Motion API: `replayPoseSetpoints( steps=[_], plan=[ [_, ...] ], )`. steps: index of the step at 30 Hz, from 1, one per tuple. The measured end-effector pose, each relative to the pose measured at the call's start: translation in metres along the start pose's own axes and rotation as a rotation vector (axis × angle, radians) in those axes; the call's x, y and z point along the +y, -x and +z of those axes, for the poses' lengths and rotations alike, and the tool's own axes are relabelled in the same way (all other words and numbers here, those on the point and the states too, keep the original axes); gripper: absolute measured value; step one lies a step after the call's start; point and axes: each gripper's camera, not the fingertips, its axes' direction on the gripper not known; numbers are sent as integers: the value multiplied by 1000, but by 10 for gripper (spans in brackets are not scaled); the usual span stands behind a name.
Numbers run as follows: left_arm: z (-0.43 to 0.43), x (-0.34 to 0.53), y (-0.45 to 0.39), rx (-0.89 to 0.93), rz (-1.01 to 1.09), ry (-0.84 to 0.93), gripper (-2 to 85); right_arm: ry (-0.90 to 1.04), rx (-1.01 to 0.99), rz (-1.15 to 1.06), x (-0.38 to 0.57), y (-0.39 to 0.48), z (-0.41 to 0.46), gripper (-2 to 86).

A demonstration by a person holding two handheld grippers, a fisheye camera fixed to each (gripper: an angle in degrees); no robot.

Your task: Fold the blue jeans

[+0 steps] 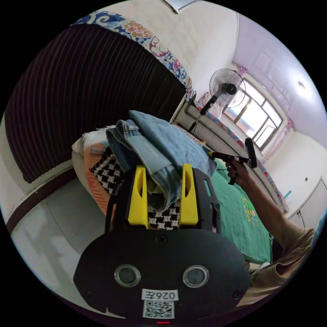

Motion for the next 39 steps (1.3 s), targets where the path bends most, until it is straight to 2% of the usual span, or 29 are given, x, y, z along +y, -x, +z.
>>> replayPoseSetpoints(
  steps=[3, 6, 8, 11, 13, 19, 23, 28, 32, 34, 35, 36, 37, 39],
  plan=[
    [-20, -11, -7, 25, 7, -54, 114, 0, -5, -19, -1, 9, 6, 30],
    [-23, -28, -20, 26, 49, -22, 132, 77, -127, 99, -12, -5, 32, 79],
    [-22, -39, -25, 15, 50, 24, 124, 63, -126, 172, -11, -10, 30, 35],
    [-38, -46, -31, 24, 60, -18, 87, -45, -4, 88, 4, 21, 3, -4],
    [-44, -45, -35, 18, 48, -32, 81, -149, 135, -30, 18, 65, -30, -8],
    [-77, -38, -45, 7, -53, -114, 69, -365, 212, -252, 45, 170, -139, -10],
    [-115, -30, -59, 116, -67, -191, 65, -474, 189, -268, 75, 189, -216, -10],
    [-127, -34, -138, 250, 95, -221, 63, -566, 274, -173, 162, 159, -329, -10],
    [-84, -35, -253, 427, 298, -107, 63, -586, 363, 10, 261, 113, -407, -10],
    [-48, -26, -305, 521, 379, 16, 66, -558, 418, 186, 349, 75, -442, -9],
    [-16, -17, -338, 585, 433, 147, 68, -536, 435, 243, 373, 65, -446, -9],
    [23, -4, -367, 636, 482, 303, 71, -453, 479, 360, 420, 42, -447, -7],
    [43, 4, -379, 649, 490, 382, 68, -315, 525, 459, 466, 20, -438, -5],
    [104, 37, -408, 573, 485, 574, 60, -150, 520, 633, 533, -11, -420, 1]
  ],
)
